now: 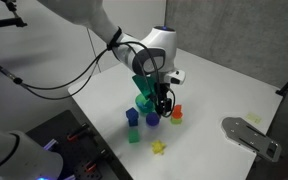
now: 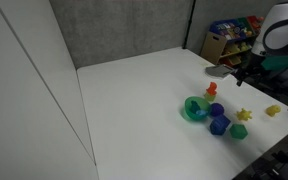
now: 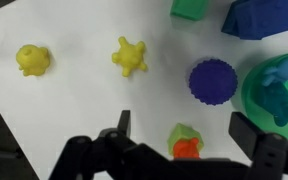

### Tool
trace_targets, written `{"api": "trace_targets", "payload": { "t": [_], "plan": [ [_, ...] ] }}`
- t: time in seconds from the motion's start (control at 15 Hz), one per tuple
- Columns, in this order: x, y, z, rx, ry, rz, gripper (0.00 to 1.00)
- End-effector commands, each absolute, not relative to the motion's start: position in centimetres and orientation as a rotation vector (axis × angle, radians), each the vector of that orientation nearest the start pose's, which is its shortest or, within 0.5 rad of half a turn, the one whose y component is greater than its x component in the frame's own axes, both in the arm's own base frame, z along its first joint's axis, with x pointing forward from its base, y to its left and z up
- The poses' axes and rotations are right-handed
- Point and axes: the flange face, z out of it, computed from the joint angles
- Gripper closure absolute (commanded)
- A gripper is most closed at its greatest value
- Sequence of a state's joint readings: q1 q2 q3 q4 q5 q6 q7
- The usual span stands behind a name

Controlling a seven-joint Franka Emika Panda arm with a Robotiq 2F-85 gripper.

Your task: Put the right yellow toy in the bowl

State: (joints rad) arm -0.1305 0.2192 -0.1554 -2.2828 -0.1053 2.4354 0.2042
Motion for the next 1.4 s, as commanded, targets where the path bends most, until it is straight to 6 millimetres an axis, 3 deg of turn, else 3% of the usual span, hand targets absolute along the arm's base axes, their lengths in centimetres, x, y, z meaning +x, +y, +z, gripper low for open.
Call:
{"api": "trace_targets", "payload": {
  "t": [0.0,0.6,1.33],
  "plan": [
    [49.6,-16.3,24.4,-3.172,0.619,0.134,0.00],
    [47.9,-23.2,20.6,-3.132,0.758,0.128,0.00],
    [43.8,-35.2,17.3,-2.957,1.343,0.068,0.00]
  ]
}}
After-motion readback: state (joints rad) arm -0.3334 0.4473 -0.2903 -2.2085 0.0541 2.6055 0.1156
